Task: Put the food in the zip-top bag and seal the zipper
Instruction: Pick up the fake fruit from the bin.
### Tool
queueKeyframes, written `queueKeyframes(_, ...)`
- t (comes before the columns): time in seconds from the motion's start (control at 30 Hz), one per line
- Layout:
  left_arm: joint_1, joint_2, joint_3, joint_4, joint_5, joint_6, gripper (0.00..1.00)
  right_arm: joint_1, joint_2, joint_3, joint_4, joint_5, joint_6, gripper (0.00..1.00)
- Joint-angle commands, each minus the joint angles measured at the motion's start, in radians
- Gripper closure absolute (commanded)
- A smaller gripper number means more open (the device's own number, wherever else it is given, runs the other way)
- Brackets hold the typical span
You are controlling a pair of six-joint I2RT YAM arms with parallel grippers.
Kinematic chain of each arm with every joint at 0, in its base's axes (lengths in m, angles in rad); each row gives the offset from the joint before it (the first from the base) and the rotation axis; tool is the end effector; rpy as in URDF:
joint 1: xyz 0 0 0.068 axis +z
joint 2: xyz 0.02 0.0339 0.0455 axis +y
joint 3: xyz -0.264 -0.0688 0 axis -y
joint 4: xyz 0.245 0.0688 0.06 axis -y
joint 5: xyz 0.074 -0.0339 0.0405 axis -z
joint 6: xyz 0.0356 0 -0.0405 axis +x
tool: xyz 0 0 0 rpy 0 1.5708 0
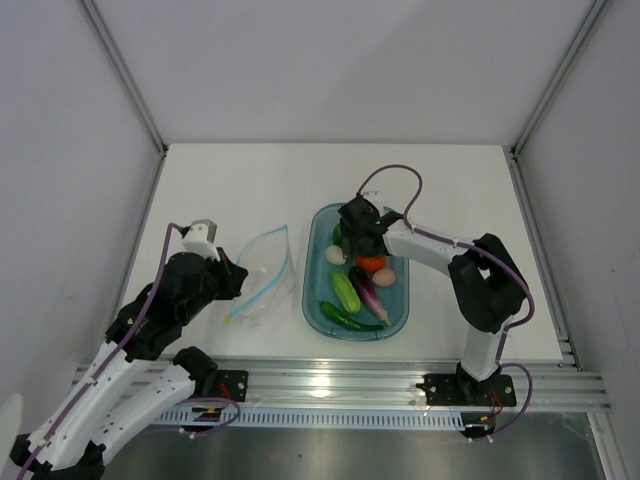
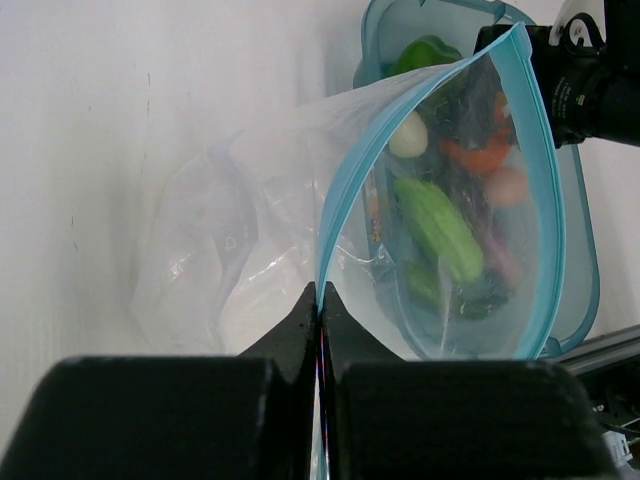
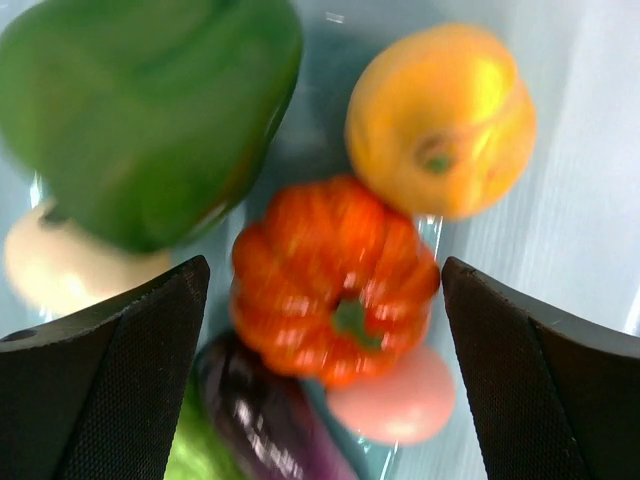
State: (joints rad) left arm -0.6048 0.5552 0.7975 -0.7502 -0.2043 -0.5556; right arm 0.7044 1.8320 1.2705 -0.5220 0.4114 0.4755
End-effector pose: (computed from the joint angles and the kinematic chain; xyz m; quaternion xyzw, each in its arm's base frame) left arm 0.0981 -0.0590 0.3167 -0.0306 0.8586 -0.2028 0.4698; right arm 0.2968 0.2336 0.1947 -0.0595 0.9494 -0.0333 0.3065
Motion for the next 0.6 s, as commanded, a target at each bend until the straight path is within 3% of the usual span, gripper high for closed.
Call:
queueKeyframes(0.0, -0.004, 0.017, 0.025, 0.022, 0.017, 0.031, 1.00, -0.026, 0.042, 0.030, 0.057, -0.040, -0.021, 0.01)
queueKeyframes(0.2, -0.003, 0.031, 0.022, 0.032, 0.011, 0.036, 1.00, -0.037, 0.056, -0.005, 0.108, -0.077, 0.002, 0.04)
queueKeyframes(0.3, -0.004, 0.031, 0.012, 0.043, 0.019, 0.033, 0.99, -0.037, 0.053, -0.022, 0.134, -0.091, -0.003, 0.12)
queueKeyframes(0.4, -0.003, 0.035, 0.017, 0.037, 0.022, 0.036, 1.00, -0.037, 0.039, -0.031, 0.139, -0.079, -0.005, 0.34)
queueKeyframes(0.43, -0.004, 0.038, 0.019, 0.031, 0.022, 0.036, 0.99, -0.034, 0.030, -0.037, 0.142, -0.072, -0.003, 0.47)
queueKeyframes(0.57, -0.003, 0.038, 0.017, 0.026, 0.020, 0.034, 1.00, -0.013, -0.060, -0.072, 0.149, -0.022, 0.000, 0.61)
